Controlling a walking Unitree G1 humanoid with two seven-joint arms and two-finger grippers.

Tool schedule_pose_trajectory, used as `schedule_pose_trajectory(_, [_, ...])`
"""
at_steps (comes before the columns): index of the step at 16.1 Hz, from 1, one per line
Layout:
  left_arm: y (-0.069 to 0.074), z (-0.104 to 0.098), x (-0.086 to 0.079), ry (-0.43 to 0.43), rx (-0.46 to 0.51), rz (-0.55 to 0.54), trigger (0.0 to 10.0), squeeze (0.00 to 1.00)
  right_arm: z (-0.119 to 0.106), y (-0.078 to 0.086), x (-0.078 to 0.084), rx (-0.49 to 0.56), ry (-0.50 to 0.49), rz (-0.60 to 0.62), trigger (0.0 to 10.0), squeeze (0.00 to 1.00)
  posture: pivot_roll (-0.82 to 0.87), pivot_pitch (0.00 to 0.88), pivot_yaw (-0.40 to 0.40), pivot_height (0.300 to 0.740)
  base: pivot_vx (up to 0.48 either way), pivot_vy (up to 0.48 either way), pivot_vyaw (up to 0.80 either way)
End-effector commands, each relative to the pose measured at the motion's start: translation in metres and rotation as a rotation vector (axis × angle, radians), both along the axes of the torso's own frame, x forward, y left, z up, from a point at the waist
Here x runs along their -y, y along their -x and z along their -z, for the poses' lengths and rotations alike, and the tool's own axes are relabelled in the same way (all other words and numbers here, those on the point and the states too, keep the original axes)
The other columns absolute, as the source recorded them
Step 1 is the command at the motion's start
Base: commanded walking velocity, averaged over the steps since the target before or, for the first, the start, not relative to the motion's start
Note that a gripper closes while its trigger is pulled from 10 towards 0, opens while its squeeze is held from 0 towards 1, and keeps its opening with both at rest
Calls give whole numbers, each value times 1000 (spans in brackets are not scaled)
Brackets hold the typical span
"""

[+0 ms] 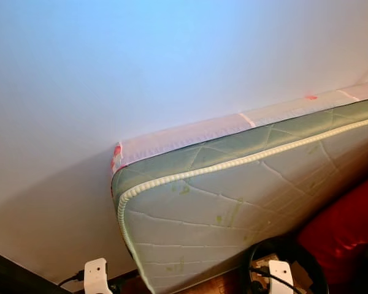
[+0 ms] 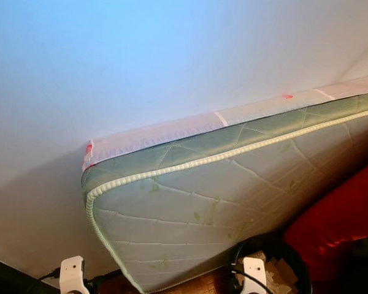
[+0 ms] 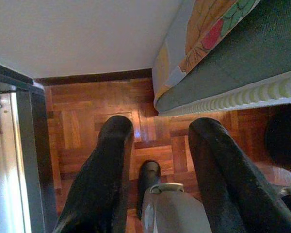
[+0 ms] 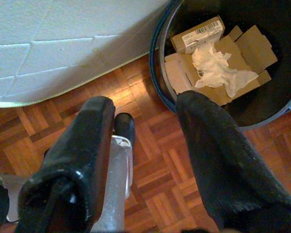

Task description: Clean up the room

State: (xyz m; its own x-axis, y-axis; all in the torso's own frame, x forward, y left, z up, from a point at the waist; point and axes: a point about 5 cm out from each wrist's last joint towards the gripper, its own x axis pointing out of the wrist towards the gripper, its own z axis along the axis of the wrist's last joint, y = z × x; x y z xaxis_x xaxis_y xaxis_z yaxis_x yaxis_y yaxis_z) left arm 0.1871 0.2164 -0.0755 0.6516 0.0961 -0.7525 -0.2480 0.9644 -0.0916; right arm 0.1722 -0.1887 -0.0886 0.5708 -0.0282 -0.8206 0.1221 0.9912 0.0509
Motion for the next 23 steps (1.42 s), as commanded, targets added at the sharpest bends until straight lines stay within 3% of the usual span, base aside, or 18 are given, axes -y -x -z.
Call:
schedule_pose_trajectory(1, [43, 11, -35, -99, -140, 21, 10000, 0, -5, -6, 21, -24, 15, 43, 10000, 0, 35, 0, 7, 740, 0, 0, 0])
schedule_pose_trajectory(23, [46, 12, -34, -97, -145, 20, 10000, 0, -5, -6, 20, -29, 16, 36, 10000, 0, 34, 0, 9, 740, 0, 0, 0])
